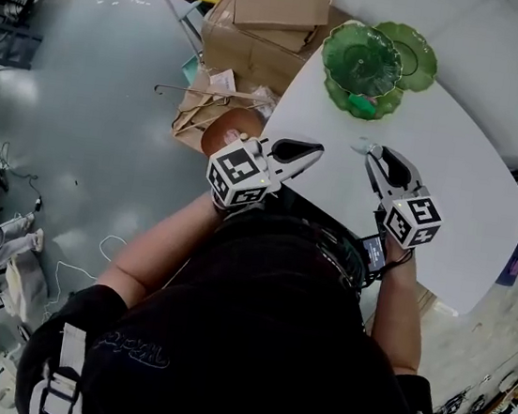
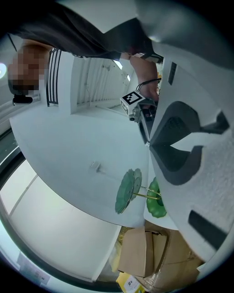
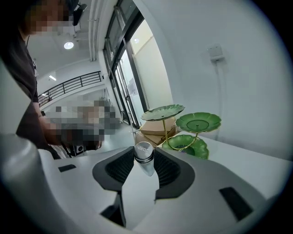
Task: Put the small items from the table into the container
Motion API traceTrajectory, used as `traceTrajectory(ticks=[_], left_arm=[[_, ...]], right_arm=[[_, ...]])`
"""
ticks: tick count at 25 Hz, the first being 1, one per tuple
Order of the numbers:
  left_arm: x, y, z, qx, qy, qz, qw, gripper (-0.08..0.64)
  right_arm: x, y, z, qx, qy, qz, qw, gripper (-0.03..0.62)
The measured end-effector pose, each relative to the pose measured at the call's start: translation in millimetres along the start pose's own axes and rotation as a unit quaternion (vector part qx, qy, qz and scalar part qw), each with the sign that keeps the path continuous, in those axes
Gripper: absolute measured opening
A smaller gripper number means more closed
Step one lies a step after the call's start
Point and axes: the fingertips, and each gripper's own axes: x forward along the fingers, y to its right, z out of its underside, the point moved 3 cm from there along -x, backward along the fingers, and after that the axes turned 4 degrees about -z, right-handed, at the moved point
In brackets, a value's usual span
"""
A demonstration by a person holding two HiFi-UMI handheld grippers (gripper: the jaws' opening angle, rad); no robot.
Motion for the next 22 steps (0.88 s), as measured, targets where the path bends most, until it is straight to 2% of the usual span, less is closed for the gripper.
traceTrajectory(ticks=[8,15,22], left_arm=[[43,-37,10,-0.018,-0.023,-0.019,0.9994,0.004],[70,-50,18,-0.037,-0.037,-0.030,0.9982,0.005],[73,-57,33,-0.060,-0.046,-0.048,0.9959,0.005]], right_arm=[[42,59,1,0.001,-0.023,-0.005,1.000,0.143],[81,113,24,0.018,-0.040,0.005,0.999,0.143],[109,129,44,0.029,-0.062,-0.004,0.998,0.143]])
